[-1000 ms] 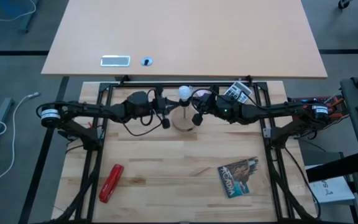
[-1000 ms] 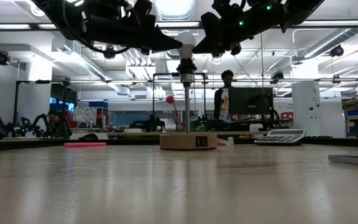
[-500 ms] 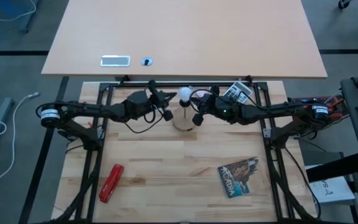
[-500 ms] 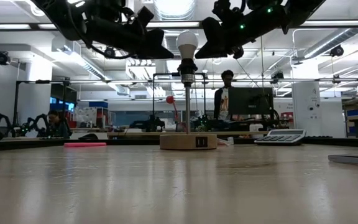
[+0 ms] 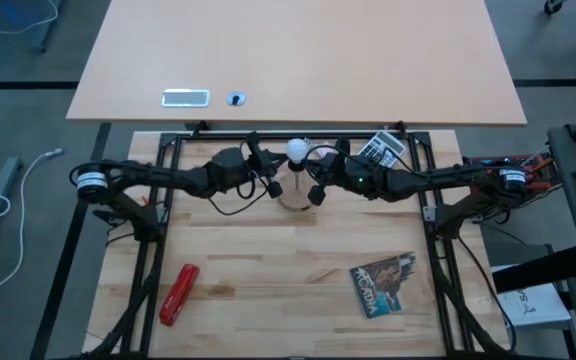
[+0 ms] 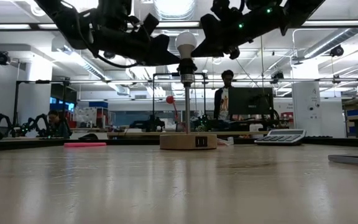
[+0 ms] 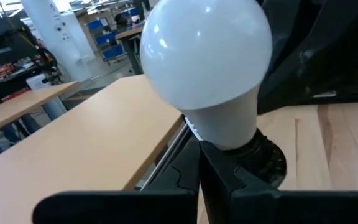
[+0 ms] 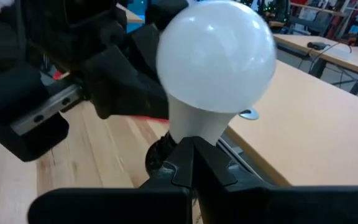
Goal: Screw lightbulb
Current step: Remove the lightbulb from the lamp
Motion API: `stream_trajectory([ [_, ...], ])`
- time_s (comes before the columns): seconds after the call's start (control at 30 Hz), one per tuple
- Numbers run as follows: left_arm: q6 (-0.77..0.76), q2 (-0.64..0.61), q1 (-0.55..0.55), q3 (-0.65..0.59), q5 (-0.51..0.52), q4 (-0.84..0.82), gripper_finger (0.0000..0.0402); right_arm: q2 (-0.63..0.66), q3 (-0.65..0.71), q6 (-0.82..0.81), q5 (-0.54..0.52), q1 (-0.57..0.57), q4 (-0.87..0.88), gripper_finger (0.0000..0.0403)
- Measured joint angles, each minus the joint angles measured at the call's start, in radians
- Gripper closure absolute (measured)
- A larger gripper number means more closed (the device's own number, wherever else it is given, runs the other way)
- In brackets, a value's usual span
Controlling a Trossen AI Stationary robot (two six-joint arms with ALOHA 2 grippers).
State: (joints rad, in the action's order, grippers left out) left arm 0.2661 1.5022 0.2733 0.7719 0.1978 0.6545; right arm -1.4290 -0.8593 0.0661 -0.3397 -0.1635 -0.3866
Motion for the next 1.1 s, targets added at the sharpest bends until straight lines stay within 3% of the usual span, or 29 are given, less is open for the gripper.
stream_trajectory([
  [1.1, -0.067, 0.001, -0.007, 0.0, -0.15, -0.033, 0.0402, 0.001, 0.0, 0.077, -0.101, -0.005, 0.039, 0.0403],
])
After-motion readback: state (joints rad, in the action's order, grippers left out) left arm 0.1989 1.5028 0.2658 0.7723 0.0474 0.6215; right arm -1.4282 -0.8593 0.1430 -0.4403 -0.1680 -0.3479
